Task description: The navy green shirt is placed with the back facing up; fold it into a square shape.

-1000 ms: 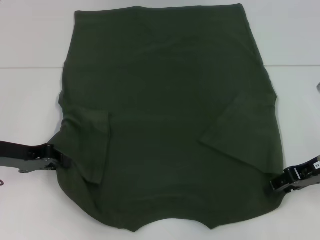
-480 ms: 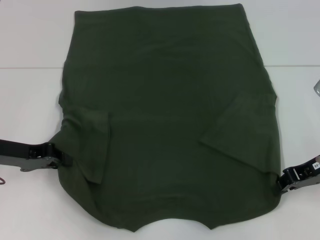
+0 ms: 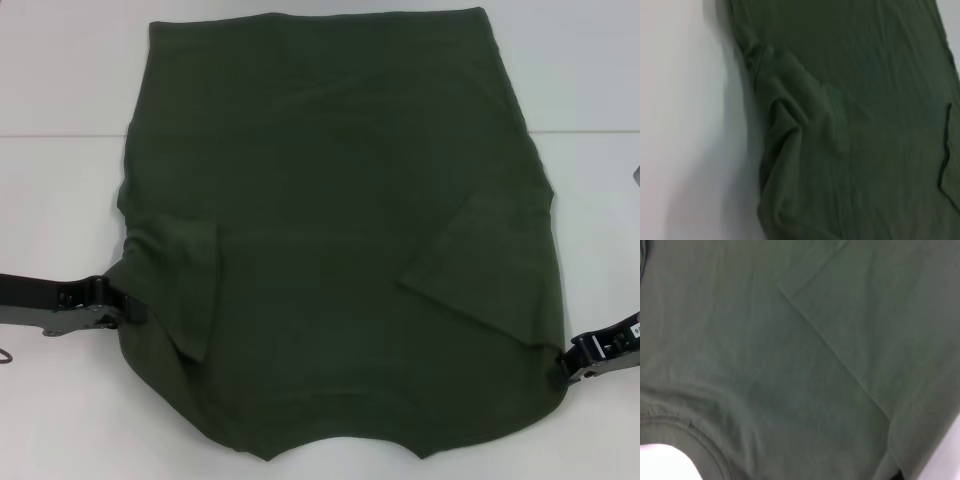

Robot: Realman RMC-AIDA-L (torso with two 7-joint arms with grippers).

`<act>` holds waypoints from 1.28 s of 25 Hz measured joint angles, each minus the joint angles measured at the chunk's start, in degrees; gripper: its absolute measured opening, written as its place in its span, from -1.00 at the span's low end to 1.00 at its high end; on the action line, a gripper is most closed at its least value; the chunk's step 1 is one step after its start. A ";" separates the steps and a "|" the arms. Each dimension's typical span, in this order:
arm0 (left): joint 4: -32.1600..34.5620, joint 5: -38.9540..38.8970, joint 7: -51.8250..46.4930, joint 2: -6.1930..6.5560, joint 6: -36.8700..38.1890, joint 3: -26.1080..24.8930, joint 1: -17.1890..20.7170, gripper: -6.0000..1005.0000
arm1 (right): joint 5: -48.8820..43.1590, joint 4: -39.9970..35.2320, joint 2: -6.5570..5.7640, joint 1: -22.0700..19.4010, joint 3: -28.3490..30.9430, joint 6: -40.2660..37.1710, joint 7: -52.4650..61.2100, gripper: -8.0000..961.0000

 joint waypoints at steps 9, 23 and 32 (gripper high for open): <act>-1.12 0.35 -0.12 0.27 3.01 -0.01 0.68 -0.91 | 0.31 -1.49 -0.75 -0.99 2.74 -6.97 -6.74 -0.84; -1.21 5.49 4.86 -0.02 25.64 -0.43 4.67 -0.91 | -0.86 -5.40 -1.76 -6.66 1.91 -24.71 -17.42 -0.81; -1.65 4.97 6.71 -0.53 27.61 -0.39 4.89 -0.91 | -0.75 -4.61 -1.51 -7.62 1.90 -24.60 -18.94 -0.79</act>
